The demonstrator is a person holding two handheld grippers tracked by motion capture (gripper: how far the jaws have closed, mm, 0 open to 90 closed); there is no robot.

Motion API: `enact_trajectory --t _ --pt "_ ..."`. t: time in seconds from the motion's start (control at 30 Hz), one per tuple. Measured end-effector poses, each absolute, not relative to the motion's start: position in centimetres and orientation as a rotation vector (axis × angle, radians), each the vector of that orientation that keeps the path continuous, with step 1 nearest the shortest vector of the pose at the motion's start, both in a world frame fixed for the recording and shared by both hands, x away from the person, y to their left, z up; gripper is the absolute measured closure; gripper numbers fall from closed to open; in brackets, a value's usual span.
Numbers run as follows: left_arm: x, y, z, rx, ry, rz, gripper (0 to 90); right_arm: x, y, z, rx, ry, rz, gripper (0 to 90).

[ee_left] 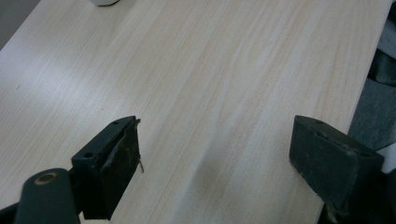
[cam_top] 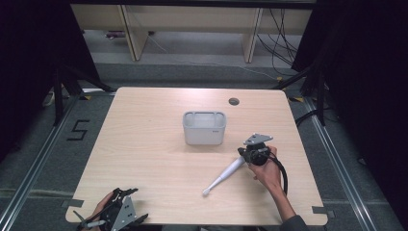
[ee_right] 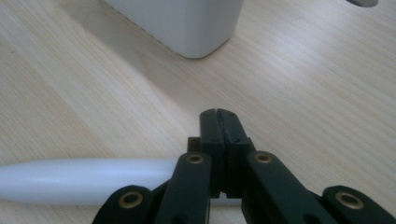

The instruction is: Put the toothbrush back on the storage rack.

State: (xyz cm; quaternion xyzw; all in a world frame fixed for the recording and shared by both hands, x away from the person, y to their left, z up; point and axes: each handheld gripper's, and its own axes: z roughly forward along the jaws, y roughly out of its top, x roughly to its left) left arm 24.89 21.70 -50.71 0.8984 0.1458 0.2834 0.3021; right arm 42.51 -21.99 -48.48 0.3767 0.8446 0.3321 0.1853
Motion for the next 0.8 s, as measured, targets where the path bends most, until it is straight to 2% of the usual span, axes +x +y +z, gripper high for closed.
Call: enact_trajectory --t 0.8 --pt "24.86 21.74 -50.58 2.383 0.367 0.744 15.8 42.25 -21.88 -48.98 1.066 2.434 0.873 90.0"
